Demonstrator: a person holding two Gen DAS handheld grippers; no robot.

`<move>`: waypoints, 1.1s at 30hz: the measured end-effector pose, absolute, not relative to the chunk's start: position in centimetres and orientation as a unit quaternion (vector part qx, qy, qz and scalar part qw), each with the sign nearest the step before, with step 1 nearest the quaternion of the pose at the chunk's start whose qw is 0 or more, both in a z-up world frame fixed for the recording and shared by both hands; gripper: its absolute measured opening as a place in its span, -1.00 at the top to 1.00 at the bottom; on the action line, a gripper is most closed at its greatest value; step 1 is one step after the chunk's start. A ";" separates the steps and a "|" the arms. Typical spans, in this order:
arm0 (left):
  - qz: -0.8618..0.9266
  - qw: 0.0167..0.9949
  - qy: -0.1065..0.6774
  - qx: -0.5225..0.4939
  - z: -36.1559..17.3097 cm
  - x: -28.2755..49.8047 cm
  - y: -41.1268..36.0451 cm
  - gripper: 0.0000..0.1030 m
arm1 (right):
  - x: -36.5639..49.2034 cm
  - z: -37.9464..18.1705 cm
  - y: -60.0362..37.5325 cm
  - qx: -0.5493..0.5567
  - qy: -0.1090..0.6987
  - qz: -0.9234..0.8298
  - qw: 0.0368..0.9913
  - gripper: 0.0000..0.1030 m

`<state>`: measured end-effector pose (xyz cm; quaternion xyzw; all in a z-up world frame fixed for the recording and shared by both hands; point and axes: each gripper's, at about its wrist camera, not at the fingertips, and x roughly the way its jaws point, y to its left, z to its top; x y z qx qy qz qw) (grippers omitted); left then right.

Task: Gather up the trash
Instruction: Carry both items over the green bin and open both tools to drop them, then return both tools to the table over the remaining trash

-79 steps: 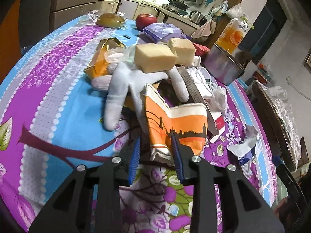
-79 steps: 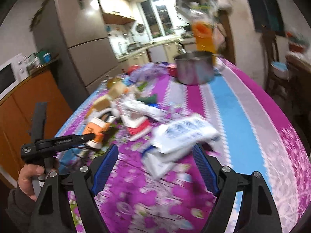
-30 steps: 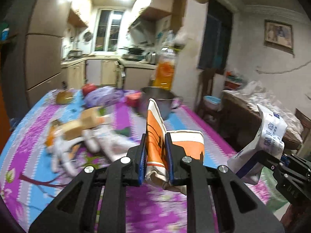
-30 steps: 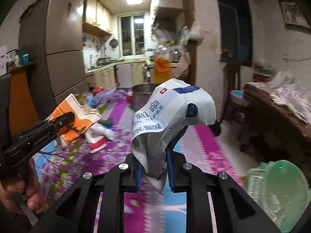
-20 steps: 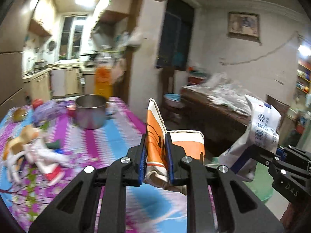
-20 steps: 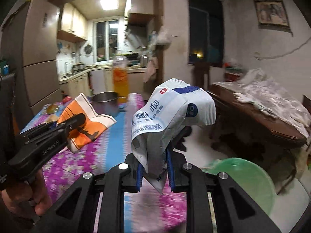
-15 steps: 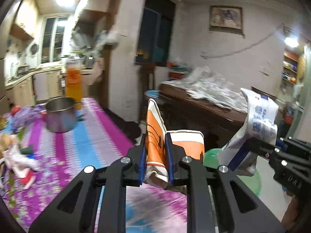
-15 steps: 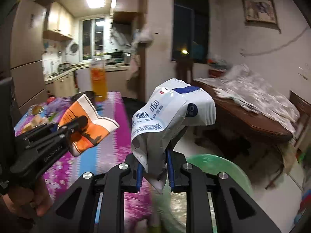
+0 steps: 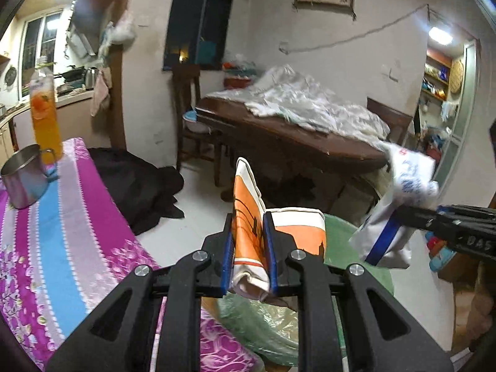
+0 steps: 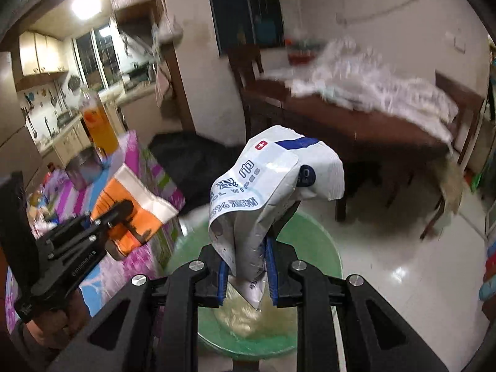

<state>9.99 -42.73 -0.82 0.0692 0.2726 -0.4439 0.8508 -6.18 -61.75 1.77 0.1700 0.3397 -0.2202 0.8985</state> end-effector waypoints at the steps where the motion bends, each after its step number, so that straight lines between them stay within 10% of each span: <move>1: -0.446 0.848 0.276 0.072 -1.0 9.9 -42.8 0.68 | -6.1 0.9 -61.6 0.171 0.345 -0.219 0.896 0.58; 16: -0.454 0.829 0.310 0.103 -4.6 9.9 -46.5 0.67 | -3.8 -4.5 -60.3 0.181 0.388 -0.214 0.878 0.47; 21: -0.451 0.830 0.311 0.102 -4.7 10.1 -46.7 0.08 | -4.4 -3.9 -60.0 0.178 0.374 -0.222 0.883 0.05; 33: -0.439 0.856 0.263 0.076 -1.3 9.5 -41.1 -0.08 | -6.3 3.0 -53.0 0.114 0.227 -0.202 0.946 -0.27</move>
